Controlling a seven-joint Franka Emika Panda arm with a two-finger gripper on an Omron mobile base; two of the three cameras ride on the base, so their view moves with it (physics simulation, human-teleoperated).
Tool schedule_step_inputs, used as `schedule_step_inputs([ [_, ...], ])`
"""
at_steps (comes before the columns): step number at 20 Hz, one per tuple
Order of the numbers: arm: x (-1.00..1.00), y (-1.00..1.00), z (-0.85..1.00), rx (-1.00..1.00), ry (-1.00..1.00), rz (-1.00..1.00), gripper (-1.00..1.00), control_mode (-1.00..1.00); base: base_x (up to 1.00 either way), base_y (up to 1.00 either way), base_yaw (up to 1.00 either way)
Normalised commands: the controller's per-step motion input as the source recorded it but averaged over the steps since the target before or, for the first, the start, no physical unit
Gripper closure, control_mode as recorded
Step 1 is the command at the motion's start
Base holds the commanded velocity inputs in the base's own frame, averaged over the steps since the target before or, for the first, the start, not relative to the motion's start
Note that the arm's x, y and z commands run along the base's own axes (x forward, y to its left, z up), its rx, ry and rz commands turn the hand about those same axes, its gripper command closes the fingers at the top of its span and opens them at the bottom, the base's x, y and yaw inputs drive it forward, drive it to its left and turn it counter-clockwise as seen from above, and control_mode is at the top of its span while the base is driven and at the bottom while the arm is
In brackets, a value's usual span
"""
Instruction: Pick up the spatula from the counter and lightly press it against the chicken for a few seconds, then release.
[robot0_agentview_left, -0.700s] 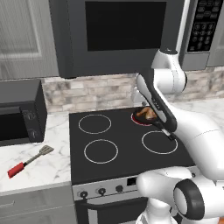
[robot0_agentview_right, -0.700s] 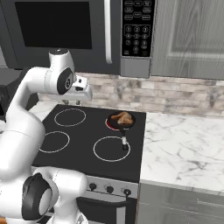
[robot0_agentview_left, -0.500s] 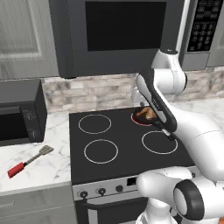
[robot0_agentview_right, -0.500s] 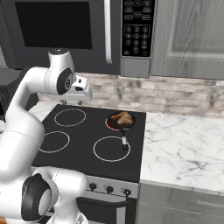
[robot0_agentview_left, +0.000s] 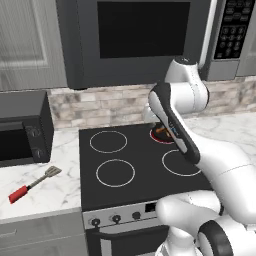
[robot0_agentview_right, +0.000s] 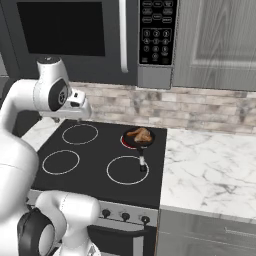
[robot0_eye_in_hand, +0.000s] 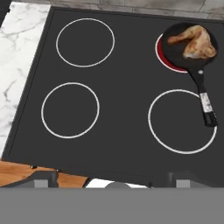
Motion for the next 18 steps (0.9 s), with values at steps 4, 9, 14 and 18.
schedule_step_inputs([
  [4,-0.33,0.49,0.0,0.03,0.0,0.0,-1.0,-1.0,0.0,0.0,0.0],
  [9,-0.34,0.47,-0.08,0.04,0.0,0.0,-1.0,-1.0,0.0,0.0,0.0],
  [14,-0.27,0.46,-0.17,0.08,0.0,0.0,-1.0,-1.0,0.0,0.0,0.0],
  [18,-0.09,0.46,-0.14,0.07,0.02,0.0,-1.0,-1.0,0.0,0.0,0.0],
])
